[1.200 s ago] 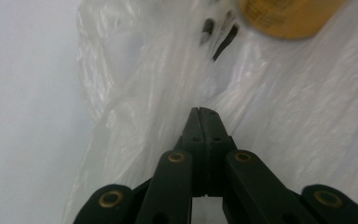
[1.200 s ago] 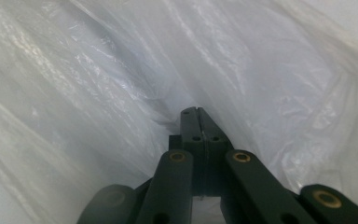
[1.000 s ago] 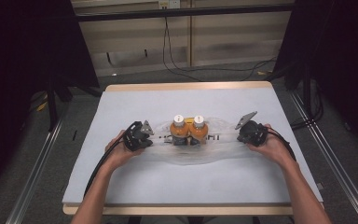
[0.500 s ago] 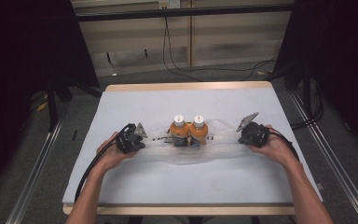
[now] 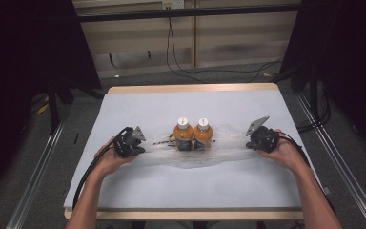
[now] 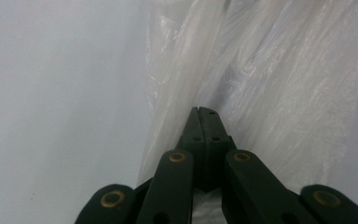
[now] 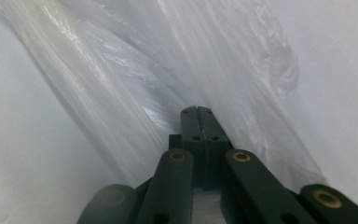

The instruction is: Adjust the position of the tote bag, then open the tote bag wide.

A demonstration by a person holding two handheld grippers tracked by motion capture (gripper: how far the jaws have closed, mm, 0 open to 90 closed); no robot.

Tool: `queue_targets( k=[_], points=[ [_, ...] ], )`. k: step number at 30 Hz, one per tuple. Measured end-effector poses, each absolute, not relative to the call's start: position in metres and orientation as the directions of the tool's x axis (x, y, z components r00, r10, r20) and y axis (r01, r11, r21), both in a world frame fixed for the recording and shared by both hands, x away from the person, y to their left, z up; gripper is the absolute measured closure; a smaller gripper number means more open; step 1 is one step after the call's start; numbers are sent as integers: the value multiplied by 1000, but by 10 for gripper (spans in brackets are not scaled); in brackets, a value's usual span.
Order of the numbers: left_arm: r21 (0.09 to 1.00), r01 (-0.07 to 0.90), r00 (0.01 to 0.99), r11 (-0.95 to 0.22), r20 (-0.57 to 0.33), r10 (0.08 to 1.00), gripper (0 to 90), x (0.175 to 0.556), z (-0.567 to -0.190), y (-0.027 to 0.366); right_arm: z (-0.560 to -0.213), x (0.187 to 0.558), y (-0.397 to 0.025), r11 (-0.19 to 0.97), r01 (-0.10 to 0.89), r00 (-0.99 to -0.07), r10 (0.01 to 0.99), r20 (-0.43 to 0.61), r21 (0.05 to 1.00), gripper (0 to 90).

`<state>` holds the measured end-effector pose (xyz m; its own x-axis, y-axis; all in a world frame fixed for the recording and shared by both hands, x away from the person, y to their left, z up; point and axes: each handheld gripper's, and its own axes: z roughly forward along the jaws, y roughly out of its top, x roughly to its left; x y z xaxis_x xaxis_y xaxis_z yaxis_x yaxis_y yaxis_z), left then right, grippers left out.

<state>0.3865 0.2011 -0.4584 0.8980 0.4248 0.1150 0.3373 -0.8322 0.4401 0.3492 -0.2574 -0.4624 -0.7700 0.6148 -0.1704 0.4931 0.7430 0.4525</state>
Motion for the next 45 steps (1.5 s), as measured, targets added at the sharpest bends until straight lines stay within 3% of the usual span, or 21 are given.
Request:
queue_targets(
  k=[5, 9, 15, 22, 31, 45],
  points=[
    [487, 348, 900, -801, 64, 431, 900, 388, -459, 205, -461, 349, -255, 746, 493, -766, 616, -183, 447, 900],
    [548, 350, 910, -760, -5, 415, 900, 391, -459, 206, -457, 351, -257, 712, 486, -766, 626, -147, 507, 900],
    [643, 301, 929, -704, -31, 369, 900, 384, -442, 197, -446, 348, -254, 649, 475, -773, 630, -71, 595, 900],
    [723, 297, 918, -624, -35, 395, 900, 379, -431, 184, -437, 345, -244, 623, 435, -782, 620, -71, 650, 900],
    [808, 301, 934, -507, -143, 327, 900, 372, -428, 166, -425, 343, -236, 564, 403, -801, 599, -22, 721, 900],
    [814, 215, 962, -539, -81, 261, 900, 352, -428, 114, -423, 344, -204, 541, 377, -831, 556, 18, 752, 900]
  ],
)
